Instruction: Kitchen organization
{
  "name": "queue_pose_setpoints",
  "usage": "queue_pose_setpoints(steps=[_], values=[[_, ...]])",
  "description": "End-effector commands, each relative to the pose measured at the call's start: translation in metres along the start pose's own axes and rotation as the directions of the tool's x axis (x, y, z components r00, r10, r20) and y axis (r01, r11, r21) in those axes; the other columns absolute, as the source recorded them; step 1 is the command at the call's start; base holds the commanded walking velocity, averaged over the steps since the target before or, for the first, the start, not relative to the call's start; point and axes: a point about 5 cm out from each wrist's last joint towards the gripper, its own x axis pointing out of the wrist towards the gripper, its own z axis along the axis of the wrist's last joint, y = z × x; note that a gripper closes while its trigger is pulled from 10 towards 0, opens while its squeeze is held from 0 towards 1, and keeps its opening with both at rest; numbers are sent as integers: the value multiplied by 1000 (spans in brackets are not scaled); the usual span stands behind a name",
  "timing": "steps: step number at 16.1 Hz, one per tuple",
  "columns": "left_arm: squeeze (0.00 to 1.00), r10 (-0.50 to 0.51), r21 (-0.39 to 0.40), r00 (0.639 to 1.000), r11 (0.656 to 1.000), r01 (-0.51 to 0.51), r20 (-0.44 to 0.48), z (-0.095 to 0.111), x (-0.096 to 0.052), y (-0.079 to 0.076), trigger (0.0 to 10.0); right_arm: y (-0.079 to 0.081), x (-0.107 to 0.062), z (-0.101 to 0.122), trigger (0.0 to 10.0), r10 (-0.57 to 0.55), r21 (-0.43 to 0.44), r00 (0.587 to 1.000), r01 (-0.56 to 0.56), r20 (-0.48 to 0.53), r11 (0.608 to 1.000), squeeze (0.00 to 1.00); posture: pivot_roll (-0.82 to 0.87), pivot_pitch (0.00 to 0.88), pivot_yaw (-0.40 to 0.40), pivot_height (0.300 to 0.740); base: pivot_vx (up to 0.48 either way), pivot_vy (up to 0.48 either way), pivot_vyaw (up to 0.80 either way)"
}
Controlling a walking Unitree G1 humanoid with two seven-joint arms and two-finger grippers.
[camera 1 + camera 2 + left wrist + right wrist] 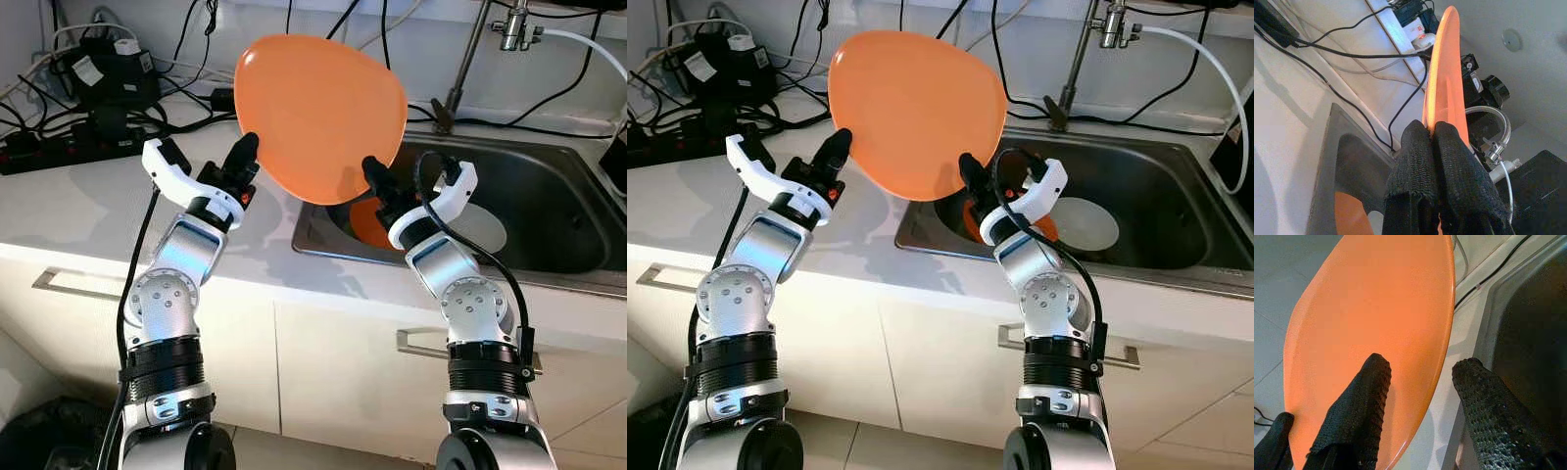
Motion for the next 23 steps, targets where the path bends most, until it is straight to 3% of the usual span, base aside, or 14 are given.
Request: queue_pose_setpoints(steps=[1,3,4,5,14,15,23], values=[[0,-76,8,997,997,76,-1,1,1,-14,10000,7,3,7,10000,16,5,1000,-16,25,1000,0,45,0,17,740,0,0,0],[0,-76,7,997,997,76,-5,0,1,-14,10000,7,3,9,7765,16,17,999,-16,35,1000,0,46,0,17,740,0,0,0],[0,-78,4,997,997,78,-13,-2,1,-14,10000,8,3,9,2314,16,19,999,-17,37,1000,0,46,0,17,740,0,0,0],[0,-80,2,997,997,80,-21,-4,1,-14,10000,8,3,9,0,18,19,999,-18,38,1000,0,46,0,17,740,0,0,0],[0,-48,84,997,995,53,-66,-11,2,-11,10000,9,3,10,0,19,30,999,-21,47,999,0,46,0,20,740,0,0,0],[1000,-26,91,996,995,34,-80,-13,3,-9,10000,9,3,10,0,20,34,999,-22,49,999,0,46,0,21,740,0,0,0],[1000,-1,112,993,994,14,-118,-19,2,-5,10000,10,2,16,0,17,87,996,-25,93,996,0,43,0,25,740,0,0,0]])
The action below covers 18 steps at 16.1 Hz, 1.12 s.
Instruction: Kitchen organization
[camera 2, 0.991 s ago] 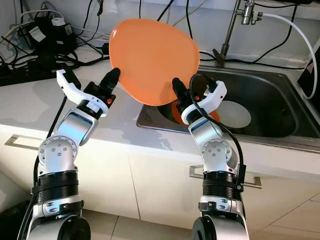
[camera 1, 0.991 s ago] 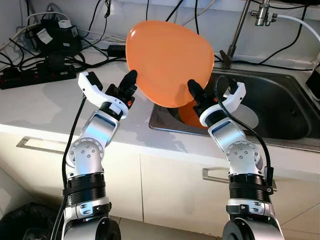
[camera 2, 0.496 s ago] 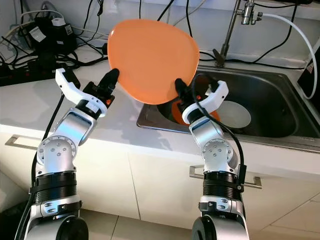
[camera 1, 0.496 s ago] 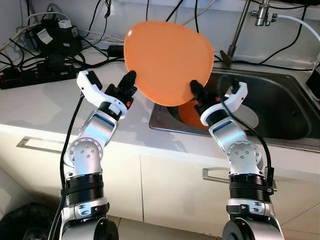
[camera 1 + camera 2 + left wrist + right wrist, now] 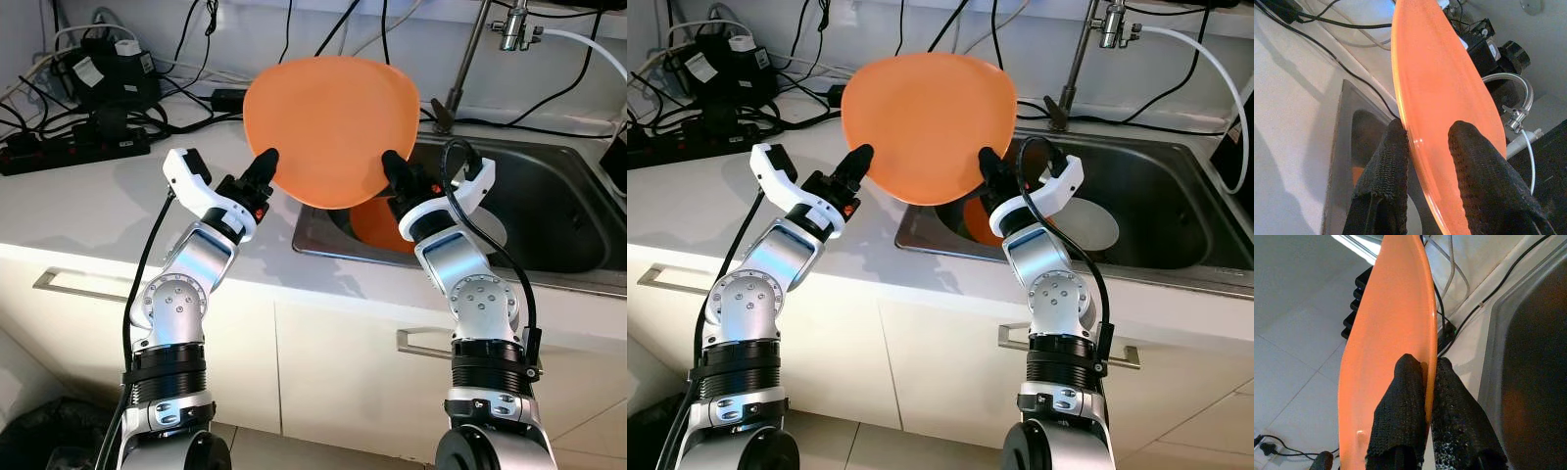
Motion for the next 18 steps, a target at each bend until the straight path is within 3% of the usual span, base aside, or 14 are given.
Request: queue_pose_setpoints(steps=[1,3,4,5,8,13,15,18], values=[[1000,-47,28,999,999,47,-14,-1,3,-11,10000,8,4,1,0,11,-7,1000,-11,8,1000,0,43,0,25,740,0,0,0],[1000,-47,28,999,999,47,-14,-1,3,-11,10000,8,4,1,0,11,-7,1000,-11,8,1000,0,43,0,25,740,0,0,0],[0,-67,68,997,995,70,-48,-5,2,-13,10000,3,4,11,0,-30,27,996,28,79,999,0,45,0,24,740,0,0,0],[0,-94,124,991,987,106,-97,-12,1,-16,10000,-5,3,25,0,-98,90,979,84,177,992,0,45,0,24,740,0,0,0],[0,-103,159,986,979,124,-130,-18,0,-18,10000,-8,0,36,0,-130,160,957,90,260,983,0,45,0,25,740,0,0,0],[0,-99,232,980,963,139,-176,-22,-2,-18,10000,-11,0,41,0,-158,167,940,111,304,980,0,46,0,25,740,0,0,0],[0,-72,331,966,931,155,-249,-30,-4,-17,10000,-10,-1,44,0,-140,92,938,117,316,989,0,48,0,25,740,0,0,0],[0,40,503,933,850,157,-359,-41,-7,-5,10000,-8,-1,44,0,-126,22,939,126,321,992,0,46,0,28,740,0,0,0]])
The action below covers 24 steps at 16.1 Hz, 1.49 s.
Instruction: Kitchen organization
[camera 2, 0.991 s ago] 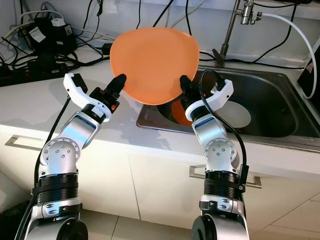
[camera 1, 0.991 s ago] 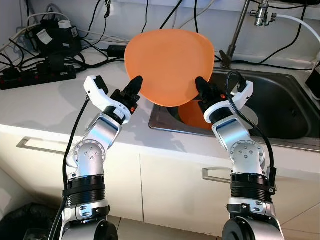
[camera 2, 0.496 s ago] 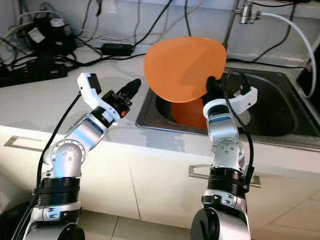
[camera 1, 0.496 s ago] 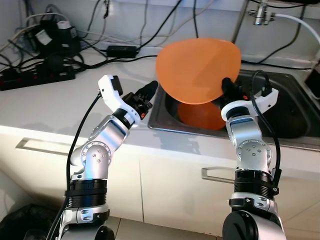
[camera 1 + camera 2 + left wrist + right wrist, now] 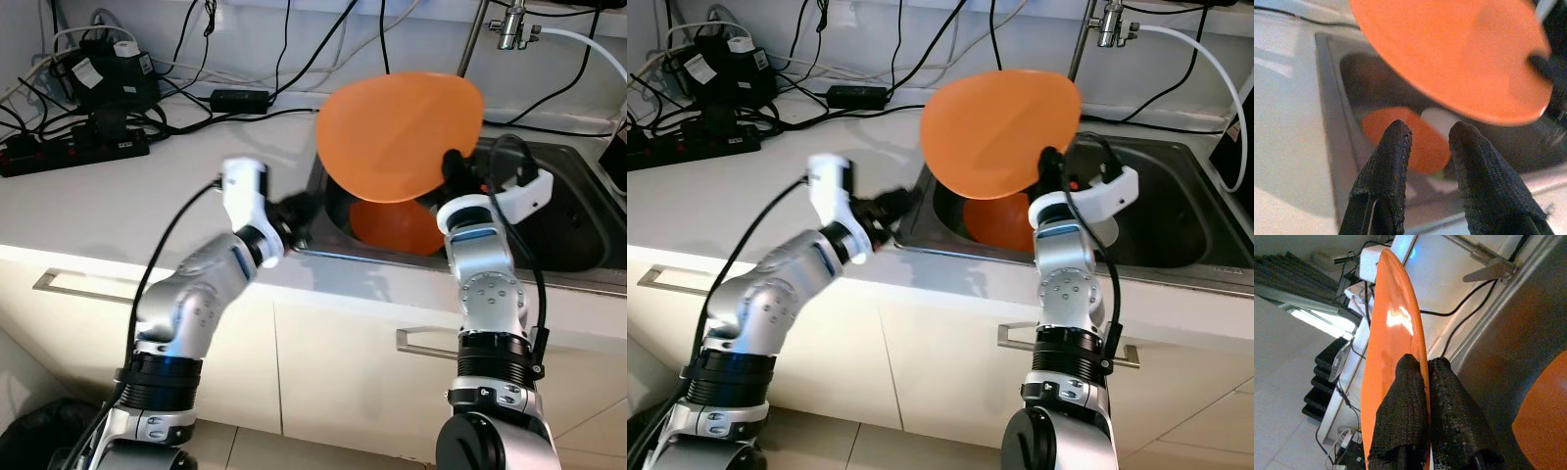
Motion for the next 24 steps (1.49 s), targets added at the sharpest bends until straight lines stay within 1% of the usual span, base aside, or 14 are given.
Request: queue_pose_setpoints(steps=[1,3,4,5,9,11,13,14,15,16,19,20,22,24], values=[[0,-4,54,998,998,8,-59,-7,-2,0,10000,12,2,7,0,59,-36,998,-57,36,998,0,47,0,27,740,0,0,0],[0,-20,125,995,992,32,-98,-10,-5,-1,10000,10,3,6,0,46,-73,998,-44,30,996,0,50,0,25,740,0,0,0],[0,-29,163,992,985,48,-121,-14,-6,-2,10000,10,3,6,10000,47,-87,998,-45,32,995,0,50,0,25,740,0,0,0],[0,-30,177,991,983,53,-131,-15,-7,-2,10000,10,3,6,10000,53,-97,998,-49,35,994,0,52,1,26,740,0,0,0],[0,-37,220,985,973,73,-167,-22,-10,-3,10000,14,6,15,10000,73,-312,994,-44,81,949,0,55,3,25,740,0,0,0],[0,-38,228,984,971,78,-172,-24,-11,-3,10000,14,9,27,10000,78,-439,988,-12,131,898,0,55,3,25,740,0,0,0],[0,-40,240,983,967,84,-181,-26,-13,-4,10000,18,10,34,10000,112,-590,981,4,160,807,0,56,5,24,740,0,0,0],[0,-42,242,982,966,86,-183,-26,-13,-4,10000,18,11,35,10000,118,-611,980,5,160,791,0,56,5,24,740,0,0,0],[0,-46,254,981,962,95,-191,-26,-14,-4,10000,21,10,31,10000,154,-683,978,-14,144,730,0,56,5,24,740,0,0,0],[0,-46,258,980,961,96,-192,-26,-14,-4,10000,22,10,30,10000,164,-701,977,-22,136,713,0,56,5,24,740,0,0,0],[0,-51,278,978,955,106,-200,-26,-16,-4,10000,19,10,11,10000,209,-857,978,-88,23,508,0,63,0,27,740,0,0,0],[0,-53,284,978,953,110,-201,-26,-16,-5,10000,15,9,7,10000,206,-885,978,-91,6,456,0,64,0,27,740,0,0,0],[0,-55,284,978,952,111,-201,-27,-17,-8,10000,8,7,1,10000,186,-890,983,-92,-8,447,0,69,0,27,740,0,0,0],[0,-62,280,978,953,118,-201,-28,-19,-10,10000,6,5,-5,10000,197,-909,980,-106,-27,404,0,69,0,28,740,0,0,0]])
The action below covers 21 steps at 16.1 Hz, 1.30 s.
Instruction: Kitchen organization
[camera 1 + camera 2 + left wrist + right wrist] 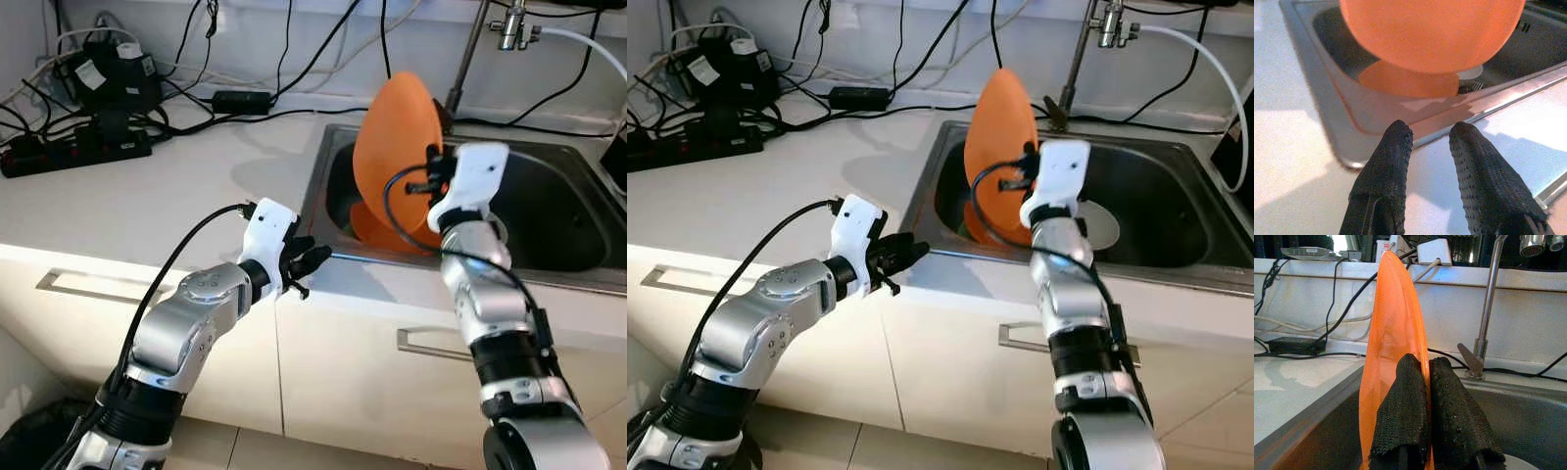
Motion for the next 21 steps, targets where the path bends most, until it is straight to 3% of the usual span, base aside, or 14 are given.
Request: queue_pose_setpoints(steps=[1,6,21], values=[[0,-17,12,1000,1000,17,-5,0,-1,-5,10000,0,3,11,10000,-7,-9,998,7,67,1000,0,71,0,28,740,0,0,0],[0,-26,24,1000,999,26,-14,0,-1,-8,10000,2,4,2,10000,10,-117,999,-6,33,993,0,68,0,29,740,0,0,0],[0,-51,51,998,997,52,-29,-2,-3,-13,10000,22,1,-24,10000,64,-105,996,-69,-56,992,0,82,0,25,740,0,0,0]])
